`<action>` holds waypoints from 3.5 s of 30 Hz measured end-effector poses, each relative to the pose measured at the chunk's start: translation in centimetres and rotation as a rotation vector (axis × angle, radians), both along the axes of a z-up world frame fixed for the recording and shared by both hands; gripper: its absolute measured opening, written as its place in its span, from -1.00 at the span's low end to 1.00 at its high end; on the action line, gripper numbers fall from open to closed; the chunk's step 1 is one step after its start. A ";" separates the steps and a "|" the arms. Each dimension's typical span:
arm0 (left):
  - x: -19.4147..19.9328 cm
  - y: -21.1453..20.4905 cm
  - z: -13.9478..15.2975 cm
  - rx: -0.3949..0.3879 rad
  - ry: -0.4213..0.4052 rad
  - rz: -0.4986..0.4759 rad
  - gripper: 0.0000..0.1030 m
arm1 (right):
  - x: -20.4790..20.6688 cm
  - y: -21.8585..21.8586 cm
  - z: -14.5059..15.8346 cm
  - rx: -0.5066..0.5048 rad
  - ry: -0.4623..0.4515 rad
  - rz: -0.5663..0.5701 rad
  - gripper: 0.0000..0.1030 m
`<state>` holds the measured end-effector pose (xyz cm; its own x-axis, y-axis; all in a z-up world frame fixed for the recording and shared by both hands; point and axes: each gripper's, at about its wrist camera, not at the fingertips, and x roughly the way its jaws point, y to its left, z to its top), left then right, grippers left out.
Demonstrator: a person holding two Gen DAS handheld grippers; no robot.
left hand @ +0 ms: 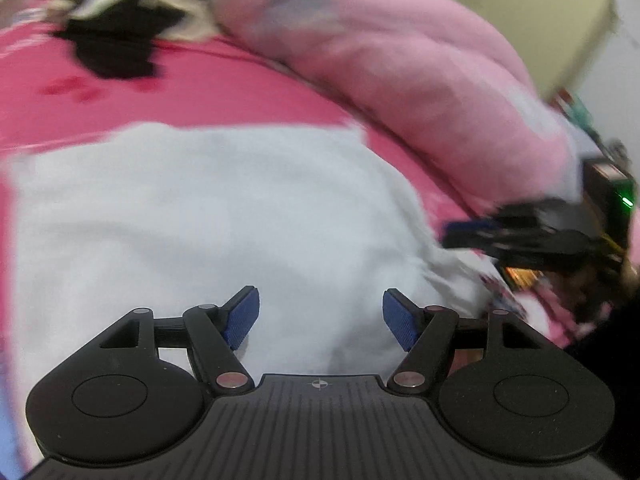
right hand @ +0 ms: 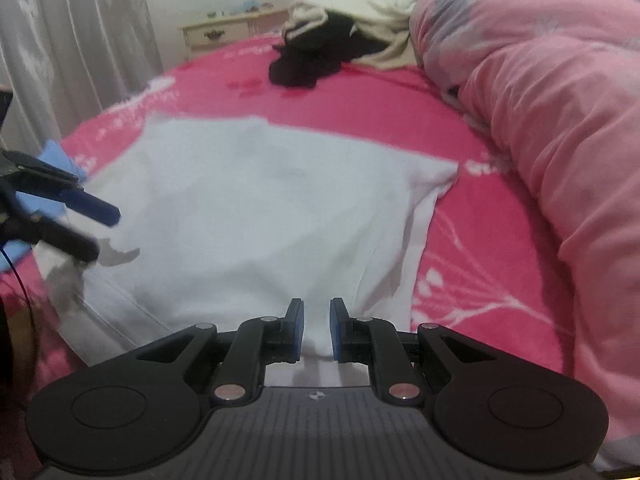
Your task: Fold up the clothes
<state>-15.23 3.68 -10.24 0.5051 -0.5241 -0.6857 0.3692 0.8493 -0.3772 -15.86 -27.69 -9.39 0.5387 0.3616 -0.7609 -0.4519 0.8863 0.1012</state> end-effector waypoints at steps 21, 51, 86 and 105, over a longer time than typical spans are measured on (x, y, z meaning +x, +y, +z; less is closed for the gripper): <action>-3.4 11.8 -1.5 -0.024 0.070 0.461 0.33 | 11.3 17.8 2.6 0.210 0.377 0.210 -0.38; -0.7 12.2 -4.9 0.031 0.219 0.536 0.24 | 18.5 30.0 -2.2 0.186 0.702 0.129 -0.13; -2.2 7.3 -1.0 -0.075 -0.018 0.361 -0.98 | 17.3 31.3 -2.8 0.052 0.571 0.206 -0.96; 3.7 -1.8 -0.3 -0.171 0.026 0.052 -0.98 | 15.9 15.1 0.5 0.217 0.395 -0.014 -0.96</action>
